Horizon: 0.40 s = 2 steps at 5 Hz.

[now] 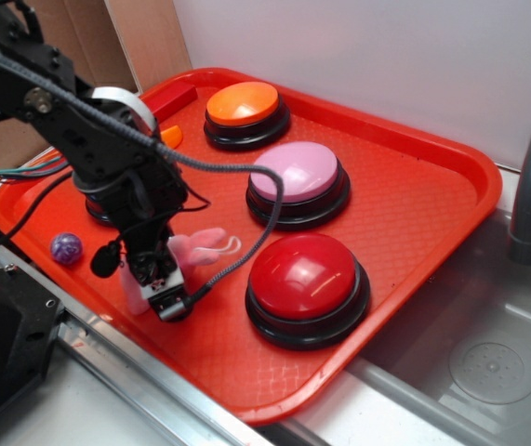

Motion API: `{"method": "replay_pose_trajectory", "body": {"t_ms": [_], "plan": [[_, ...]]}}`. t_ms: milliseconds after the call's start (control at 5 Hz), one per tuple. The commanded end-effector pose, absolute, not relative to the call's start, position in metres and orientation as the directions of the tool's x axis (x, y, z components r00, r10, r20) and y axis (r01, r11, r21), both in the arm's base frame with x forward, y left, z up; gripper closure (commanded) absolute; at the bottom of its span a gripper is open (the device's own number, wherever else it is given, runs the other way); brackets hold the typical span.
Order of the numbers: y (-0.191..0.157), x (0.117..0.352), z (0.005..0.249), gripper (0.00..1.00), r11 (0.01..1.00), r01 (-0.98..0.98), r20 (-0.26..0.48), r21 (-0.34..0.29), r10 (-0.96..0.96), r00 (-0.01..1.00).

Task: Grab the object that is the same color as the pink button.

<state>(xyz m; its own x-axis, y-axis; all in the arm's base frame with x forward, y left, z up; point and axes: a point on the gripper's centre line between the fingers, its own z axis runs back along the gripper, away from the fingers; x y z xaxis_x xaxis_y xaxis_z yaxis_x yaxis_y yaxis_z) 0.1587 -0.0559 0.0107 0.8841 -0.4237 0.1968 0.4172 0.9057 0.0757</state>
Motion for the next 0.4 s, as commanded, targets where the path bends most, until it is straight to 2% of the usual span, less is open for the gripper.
{"method": "replay_pose_trajectory", "body": {"t_ms": [0, 200], "plan": [[-0.051, 0.163, 0.035, 1.00, 0.927, 0.368, 0.210, 0.066, -0.373, 0.904], [-0.036, 0.170, 0.071, 1.00, 0.979, 0.203, 0.168, 0.019, -0.204, 0.965]]}}
